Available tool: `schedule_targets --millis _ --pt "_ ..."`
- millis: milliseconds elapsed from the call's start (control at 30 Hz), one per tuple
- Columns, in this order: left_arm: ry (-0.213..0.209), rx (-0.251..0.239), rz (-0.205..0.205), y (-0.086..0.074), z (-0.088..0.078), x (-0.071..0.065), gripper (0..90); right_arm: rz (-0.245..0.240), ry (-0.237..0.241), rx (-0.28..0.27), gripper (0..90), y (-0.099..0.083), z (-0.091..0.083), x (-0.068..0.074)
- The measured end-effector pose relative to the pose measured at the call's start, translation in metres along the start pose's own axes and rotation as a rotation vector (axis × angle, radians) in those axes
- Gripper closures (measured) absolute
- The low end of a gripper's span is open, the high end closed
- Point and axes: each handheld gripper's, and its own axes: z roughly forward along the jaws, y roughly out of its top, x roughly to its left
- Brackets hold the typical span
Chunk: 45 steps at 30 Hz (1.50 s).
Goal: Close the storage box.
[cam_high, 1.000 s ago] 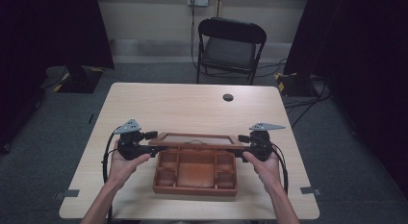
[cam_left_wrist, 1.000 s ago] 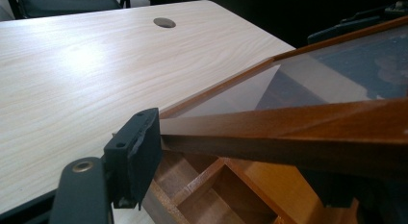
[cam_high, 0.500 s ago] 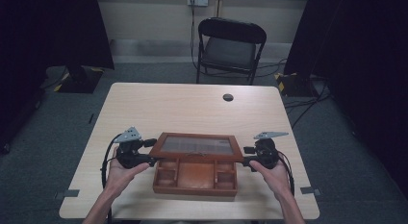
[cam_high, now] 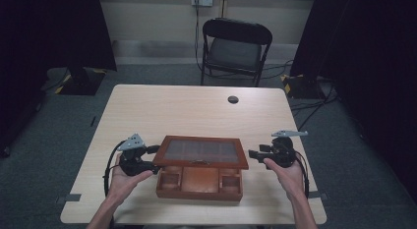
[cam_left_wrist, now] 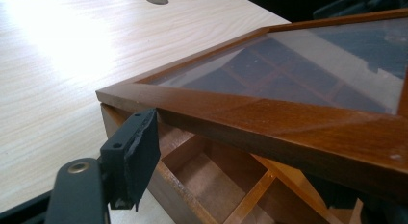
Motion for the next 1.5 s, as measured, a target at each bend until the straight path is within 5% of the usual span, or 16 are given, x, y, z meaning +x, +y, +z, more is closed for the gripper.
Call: schedule_targets --millis 267,600,700,800,833,1000,1167,1500 --pt "0.003 -0.01 -0.008 0.0 0.001 -0.001 26.9 -0.039 0.019 -0.058 41.9 0.016 -0.009 0.011" --pt "0.001 0.0 0.004 -0.004 0.001 -0.001 26.5 -0.161 0.132 -0.106 41.4 0.045 -0.02 0.058" --pt "-0.003 0.01 0.004 -0.008 0.002 -0.001 26.1 -0.225 0.181 -0.064 44.1 0.05 -0.011 0.083" --pt "-0.006 0.008 0.005 -0.009 0.002 -0.001 25.6 -0.245 0.227 -0.05 46.7 0.052 -0.007 0.094" --pt "-0.006 0.007 0.003 -0.009 0.002 -0.001 25.7 -0.274 0.259 -0.032 53.2 0.054 -0.003 0.104" --pt "-0.006 0.006 0.003 -0.009 0.002 -0.001 25.6 -0.31 0.36 0.027 66.9 0.059 0.005 0.121" --pt "-0.006 0.004 0.002 -0.009 0.002 -0.002 25.9 -0.344 0.429 0.087 70.7 0.063 0.012 0.134" --pt "-0.003 0.006 0.004 -0.009 0.002 -0.002 25.9 -0.393 0.472 0.163 76.4 0.061 0.028 0.147"
